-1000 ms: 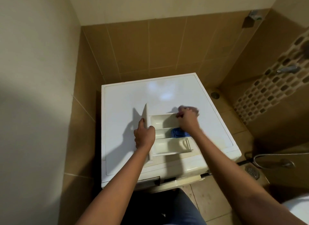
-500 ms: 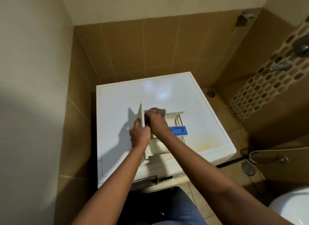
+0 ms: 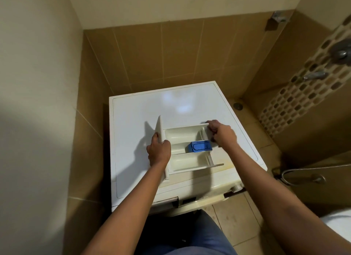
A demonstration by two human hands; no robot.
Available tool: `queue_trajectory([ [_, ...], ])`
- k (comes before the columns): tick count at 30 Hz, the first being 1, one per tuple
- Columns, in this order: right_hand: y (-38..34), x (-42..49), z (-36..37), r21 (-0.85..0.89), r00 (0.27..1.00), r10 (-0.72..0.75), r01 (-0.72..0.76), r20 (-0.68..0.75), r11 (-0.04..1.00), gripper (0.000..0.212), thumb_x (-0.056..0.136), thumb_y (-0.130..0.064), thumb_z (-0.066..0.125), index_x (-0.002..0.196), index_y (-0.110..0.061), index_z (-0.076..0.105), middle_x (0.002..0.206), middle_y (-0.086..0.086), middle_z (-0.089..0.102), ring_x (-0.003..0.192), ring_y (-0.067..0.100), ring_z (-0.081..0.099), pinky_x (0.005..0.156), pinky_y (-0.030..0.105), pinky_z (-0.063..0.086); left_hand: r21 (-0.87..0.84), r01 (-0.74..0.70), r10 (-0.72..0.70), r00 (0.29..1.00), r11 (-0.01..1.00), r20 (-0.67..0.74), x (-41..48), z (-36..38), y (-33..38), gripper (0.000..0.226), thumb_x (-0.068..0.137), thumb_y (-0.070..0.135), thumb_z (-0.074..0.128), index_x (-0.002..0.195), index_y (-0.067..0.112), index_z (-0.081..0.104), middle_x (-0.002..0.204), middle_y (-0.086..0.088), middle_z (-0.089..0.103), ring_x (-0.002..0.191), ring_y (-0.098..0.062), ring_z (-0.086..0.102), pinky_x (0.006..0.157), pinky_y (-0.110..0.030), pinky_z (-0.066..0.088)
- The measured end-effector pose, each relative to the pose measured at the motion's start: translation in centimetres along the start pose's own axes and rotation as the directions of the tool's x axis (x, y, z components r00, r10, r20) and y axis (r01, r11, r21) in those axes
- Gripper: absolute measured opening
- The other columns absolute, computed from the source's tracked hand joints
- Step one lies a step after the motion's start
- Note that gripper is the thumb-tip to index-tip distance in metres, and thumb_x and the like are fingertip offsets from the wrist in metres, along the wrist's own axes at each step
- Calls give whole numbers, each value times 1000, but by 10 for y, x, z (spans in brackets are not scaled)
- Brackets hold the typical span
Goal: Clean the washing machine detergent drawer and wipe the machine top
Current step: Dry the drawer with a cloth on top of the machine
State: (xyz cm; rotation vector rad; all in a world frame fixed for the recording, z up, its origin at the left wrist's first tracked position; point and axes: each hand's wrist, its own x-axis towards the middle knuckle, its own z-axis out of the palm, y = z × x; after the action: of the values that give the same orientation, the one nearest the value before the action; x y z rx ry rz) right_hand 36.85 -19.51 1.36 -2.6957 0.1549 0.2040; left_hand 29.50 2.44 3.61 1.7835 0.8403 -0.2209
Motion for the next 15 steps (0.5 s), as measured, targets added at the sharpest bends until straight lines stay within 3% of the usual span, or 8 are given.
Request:
queue_trajectory([
  [3, 17, -4, -7, 278, 970, 230, -203, -71, 939, 37, 86, -1, 46, 115, -13, 66, 106, 13, 66, 94, 32, 61, 75, 38, 56, 0, -4, 4, 1000, 1000, 6, -1, 0, 1, 59, 86, 22, 41, 142, 39, 39, 128, -9, 45, 103, -32, 55, 96, -43, 47],
  [6, 3, -14, 1, 382, 976, 195, -145, -96, 913, 26, 87, -5, 53, 110, -7, 65, 97, 13, 67, 92, 29, 63, 74, 29, 50, 9, -8, 8, 1000, 1000, 17, -2, 0, 1, 60, 81, 25, 40, 140, 38, 42, 126, -10, 47, 102, -33, 55, 95, -45, 48],
  [8, -16, -22, 10, 349, 997, 62, -46, -36, 936, 30, 88, -6, 52, 114, -10, 64, 96, 10, 65, 91, 27, 61, 71, 23, 43, 11, -19, 19, 1000, 1000, 19, -1, 0, 0, 65, 72, 30, 37, 136, 38, 45, 124, -10, 51, 99, -32, 57, 93, -46, 50],
  [10, -30, -27, 14, 283, 1000, -1, -7, 28, 959, 38, 87, -3, 49, 123, -10, 60, 104, 13, 62, 97, 30, 57, 78, 29, 45, 8, -24, 24, 999, 1000, 22, -1, 0, -1, 64, 72, 30, 37, 134, 38, 46, 123, -9, 51, 97, -32, 57, 92, -45, 50],
  [13, -35, -28, 4, 95, 993, 7, -18, 115, 995, 46, 85, 2, 44, 126, -12, 58, 116, 20, 56, 103, 38, 56, 82, 37, 48, 1, 4, -4, 1000, 1000, 6, -2, 0, 1, 58, 82, 24, 40, 138, 39, 43, 125, -7, 48, 100, -32, 57, 94, -44, 49],
  [15, -30, -31, -6, 4, 981, 29, -30, 191, 1000, 49, 85, 2, 43, 130, -13, 54, 113, 21, 55, 94, 39, 59, 73, 39, 54, 0, 10, -10, 1000, 1000, -7, -2, 1, 1, 58, 82, 23, 40, 138, 39, 43, 126, -7, 49, 101, -32, 58, 94, -45, 49],
])
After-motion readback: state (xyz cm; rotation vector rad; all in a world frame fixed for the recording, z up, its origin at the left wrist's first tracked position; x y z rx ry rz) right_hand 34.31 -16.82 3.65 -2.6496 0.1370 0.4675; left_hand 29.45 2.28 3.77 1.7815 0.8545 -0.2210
